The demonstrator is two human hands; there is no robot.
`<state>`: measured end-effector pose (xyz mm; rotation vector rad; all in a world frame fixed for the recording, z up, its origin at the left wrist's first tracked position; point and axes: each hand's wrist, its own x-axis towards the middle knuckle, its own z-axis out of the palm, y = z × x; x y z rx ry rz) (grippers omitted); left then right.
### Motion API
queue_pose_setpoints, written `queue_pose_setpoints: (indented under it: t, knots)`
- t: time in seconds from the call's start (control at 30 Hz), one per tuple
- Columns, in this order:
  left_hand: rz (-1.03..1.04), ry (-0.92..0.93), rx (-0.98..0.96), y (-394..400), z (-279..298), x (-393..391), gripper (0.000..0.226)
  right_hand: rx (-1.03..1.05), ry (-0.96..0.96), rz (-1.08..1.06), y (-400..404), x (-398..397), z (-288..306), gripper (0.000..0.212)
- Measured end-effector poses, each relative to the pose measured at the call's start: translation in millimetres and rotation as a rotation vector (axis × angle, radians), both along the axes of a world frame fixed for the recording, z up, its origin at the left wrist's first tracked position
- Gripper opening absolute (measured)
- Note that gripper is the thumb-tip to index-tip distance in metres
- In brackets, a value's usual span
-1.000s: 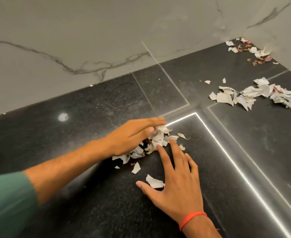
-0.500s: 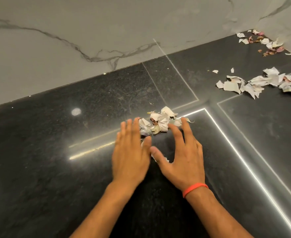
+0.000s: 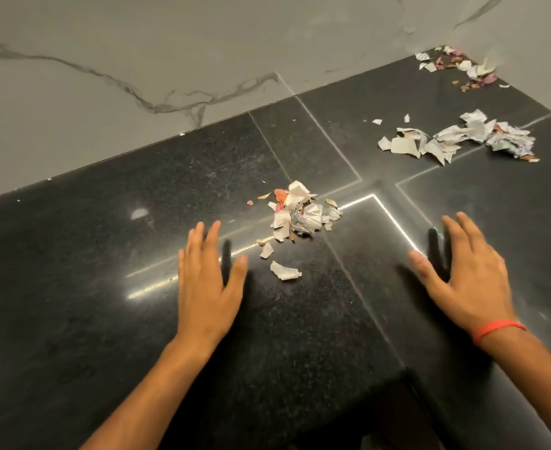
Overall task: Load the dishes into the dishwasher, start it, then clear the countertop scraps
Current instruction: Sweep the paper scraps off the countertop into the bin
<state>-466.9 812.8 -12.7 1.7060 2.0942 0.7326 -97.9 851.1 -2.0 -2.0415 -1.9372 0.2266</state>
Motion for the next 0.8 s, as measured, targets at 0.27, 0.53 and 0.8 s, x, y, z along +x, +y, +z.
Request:
queue_pose_setpoints:
  t: [0.27, 0.53, 0.8]
  knots:
    - [0.088, 0.021, -0.036, 86, 1, 48, 0.071, -0.035, -0.063, -0.012, 3, 0, -2, 0.086]
    - [-0.347, -0.181, 0.029, 134, 5, 133, 0.045, -0.035, -0.030, -0.023, 2, 1, -2, 0.090]
    - [-0.168, -0.513, 0.087, 83, 29, 93, 0.039, -0.047, -0.021, -0.032, 2, 1, -1, 0.090]
